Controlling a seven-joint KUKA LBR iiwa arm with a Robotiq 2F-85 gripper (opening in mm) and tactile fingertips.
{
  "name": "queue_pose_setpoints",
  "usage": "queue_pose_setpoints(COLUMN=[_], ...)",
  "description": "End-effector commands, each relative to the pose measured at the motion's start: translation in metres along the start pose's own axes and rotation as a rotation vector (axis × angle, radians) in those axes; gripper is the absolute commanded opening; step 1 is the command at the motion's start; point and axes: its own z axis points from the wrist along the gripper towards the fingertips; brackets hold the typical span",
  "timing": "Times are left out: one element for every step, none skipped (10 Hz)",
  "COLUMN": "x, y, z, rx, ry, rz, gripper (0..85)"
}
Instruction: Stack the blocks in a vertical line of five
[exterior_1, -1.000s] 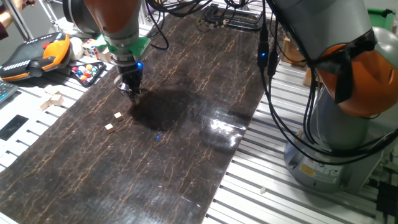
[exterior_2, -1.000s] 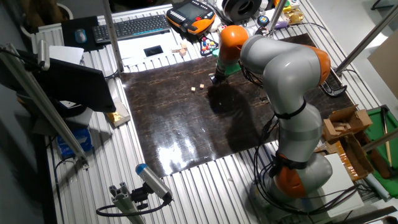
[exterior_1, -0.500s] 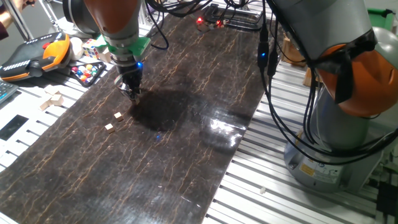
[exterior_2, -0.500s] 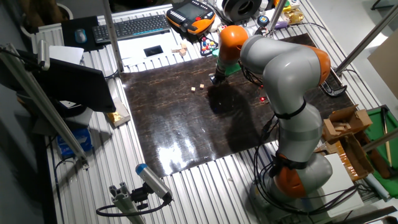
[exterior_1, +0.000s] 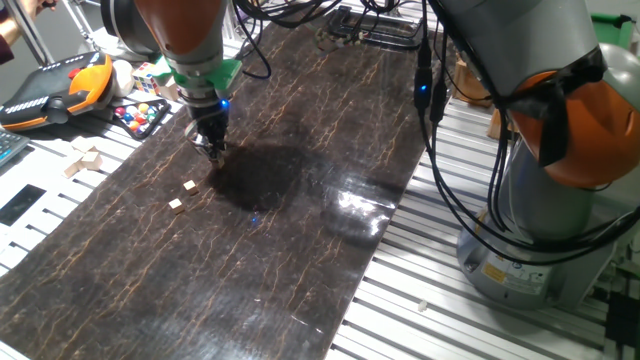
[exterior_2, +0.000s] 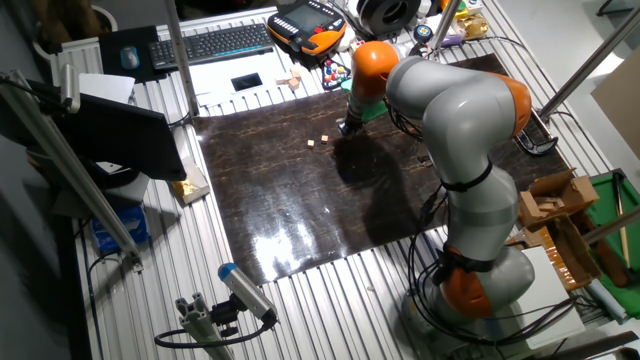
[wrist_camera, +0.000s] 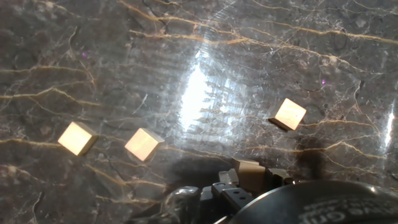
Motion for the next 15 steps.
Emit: queue_pose_setpoints(x=[0.0,0.0,0.0,0.0,-0.0001,-0.0001,-0.0001,-0.0002,-0.0003,-0.0003,-0.0003,-0.0003,-0.0002,-0.0002,-0.0002], y=[0.0,-0.0001,-0.0002,-0.0003,-0.0003,-0.0003,-0.0004,-0.0004,-0.0004,-0.0005,-0.0005,-0.0007,-0.0007,-0.0006,-0.0004], z=[0.0,-0.0002,-0.0002,-0.0002,-0.0002,-0.0002,-0.0002,0.0,0.0003,0.0004,0.0003,0.0003,0.0002,0.0002,0.0003], rx=[0.0,0.0,0.001,0.001,0.001,0.001,0.001,0.001,0.001,0.001,0.002,0.003,0.003,0.002,0.0], ry=[-0.001,-0.001,-0.003,-0.004,-0.006,-0.006,-0.006,-0.006,-0.006,-0.006,-0.007,-0.007,-0.007,-0.007,-0.008], rz=[-0.003,-0.004,-0.004,-0.006,-0.007,-0.009,-0.012,-0.015,-0.016,-0.018,-0.021,-0.021,-0.021,-0.021,-0.021], gripper=[33.0,33.0,33.3,33.3,33.3,33.3,33.3,33.3,33.3,33.3,33.3,33.3,33.3,33.3,33.3])
